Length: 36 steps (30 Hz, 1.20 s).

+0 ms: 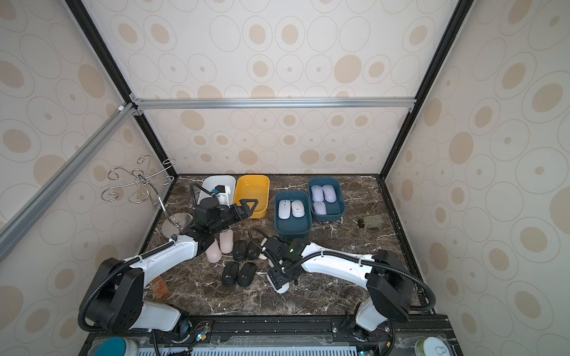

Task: Place the mice by color into the storage box
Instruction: Pick up the mouse from the center of the board.

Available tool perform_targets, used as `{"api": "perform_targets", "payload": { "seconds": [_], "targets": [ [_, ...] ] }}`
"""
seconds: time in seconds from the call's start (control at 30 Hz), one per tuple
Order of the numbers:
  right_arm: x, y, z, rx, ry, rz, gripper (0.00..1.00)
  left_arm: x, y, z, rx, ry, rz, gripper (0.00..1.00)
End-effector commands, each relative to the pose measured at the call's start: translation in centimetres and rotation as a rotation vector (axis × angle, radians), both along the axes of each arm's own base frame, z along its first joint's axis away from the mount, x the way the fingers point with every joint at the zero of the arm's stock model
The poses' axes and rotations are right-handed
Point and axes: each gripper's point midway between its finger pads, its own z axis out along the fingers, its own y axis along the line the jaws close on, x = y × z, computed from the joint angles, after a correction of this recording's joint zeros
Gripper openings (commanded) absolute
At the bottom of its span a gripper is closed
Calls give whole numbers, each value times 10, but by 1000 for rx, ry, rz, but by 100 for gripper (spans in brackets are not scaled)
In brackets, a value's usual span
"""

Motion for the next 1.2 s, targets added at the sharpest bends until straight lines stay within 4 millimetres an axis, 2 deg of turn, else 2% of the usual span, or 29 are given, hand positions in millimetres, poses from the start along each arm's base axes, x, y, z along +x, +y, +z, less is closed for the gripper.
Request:
{"api": "perform_targets", "payload": {
  "seconds": [0.0,0.1,0.2,0.33,0.5,0.8,0.93,1.17],
  "targets": [
    [-6,7,-12,-10,34,-7,78,8,38,12,21,-32,148,100],
    [-8,11,-19,-21,52,7,78,10,63,17,22,-46,245,100],
    [-6,10,-27,-43,54,11,77,10,70,21,4,-61,267,100],
    [-6,12,-36,-68,66,24,72,10,66,20,-20,-54,241,100],
    [0,16,-45,-88,56,32,70,12,56,17,-48,-36,191,100],
    [1,19,-52,-95,60,39,60,13,56,14,-58,-28,186,100],
    [3,16,-49,-102,46,29,54,13,56,14,-59,-27,179,100],
    [4,16,-31,-78,27,24,51,14,55,14,-61,-29,175,100]
  ]
}}
